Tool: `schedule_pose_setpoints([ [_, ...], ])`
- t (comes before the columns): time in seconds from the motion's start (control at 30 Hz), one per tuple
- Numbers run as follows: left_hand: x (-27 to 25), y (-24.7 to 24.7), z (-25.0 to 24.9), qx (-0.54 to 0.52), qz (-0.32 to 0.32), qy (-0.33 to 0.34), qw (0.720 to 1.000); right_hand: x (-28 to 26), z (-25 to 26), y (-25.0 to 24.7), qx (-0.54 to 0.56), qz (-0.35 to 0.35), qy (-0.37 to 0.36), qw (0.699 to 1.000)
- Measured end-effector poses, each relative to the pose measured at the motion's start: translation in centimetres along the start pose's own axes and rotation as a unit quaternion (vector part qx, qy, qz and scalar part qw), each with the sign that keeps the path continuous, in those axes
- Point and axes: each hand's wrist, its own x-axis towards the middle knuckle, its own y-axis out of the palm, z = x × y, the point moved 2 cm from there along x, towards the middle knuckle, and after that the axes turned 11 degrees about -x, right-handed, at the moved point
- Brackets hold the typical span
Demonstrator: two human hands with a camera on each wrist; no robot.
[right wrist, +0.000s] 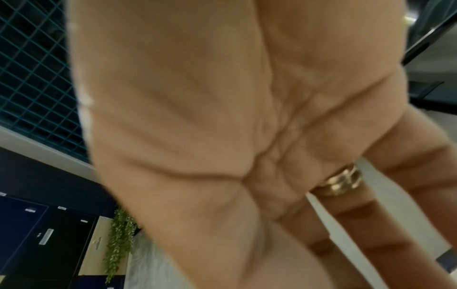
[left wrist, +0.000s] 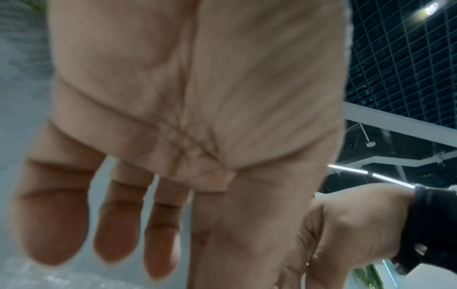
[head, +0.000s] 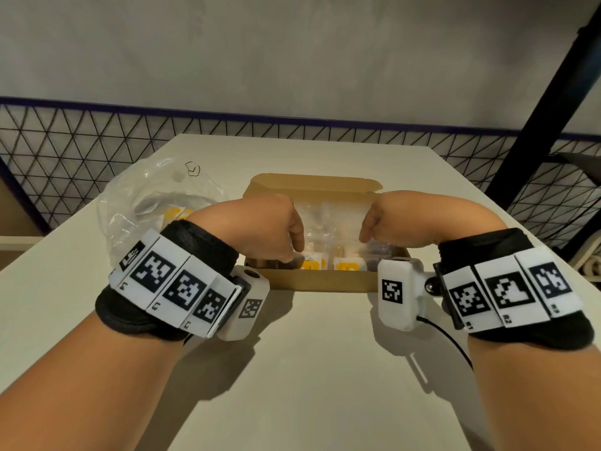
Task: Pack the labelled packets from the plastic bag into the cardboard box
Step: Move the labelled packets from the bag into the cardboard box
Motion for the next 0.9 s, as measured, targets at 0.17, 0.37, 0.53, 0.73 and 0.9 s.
schedule_pose_setpoints([
  [0.17,-0.2,0.7,-1.0,-0.020,0.082,-0.002,0.996,-0.1,1.5,0.6,0.052,0.068,-0.052,0.995],
  [0.37,-0.2,1.4,-1.3,0.045,0.141,-0.022,0.989,0.3,2.8,1.5,0.012,0.122,-0.084,0.989],
  [0.53,-0.2,1.3,-1.3,0.041,0.145,-0.036,0.988,0.2,2.5,1.6,0.030,0.126,-0.059,0.990],
  [0.73,-0.4,0.7,-0.8,0.007,0.142,-0.058,0.988,0.4,1.9,1.6,0.025,0.124,-0.033,0.991],
  [0.9,-0.1,0.3,-0.3,-0.001,0.127,-0.084,0.988,0.4,1.0,1.6,0.020,0.124,0.003,0.992],
])
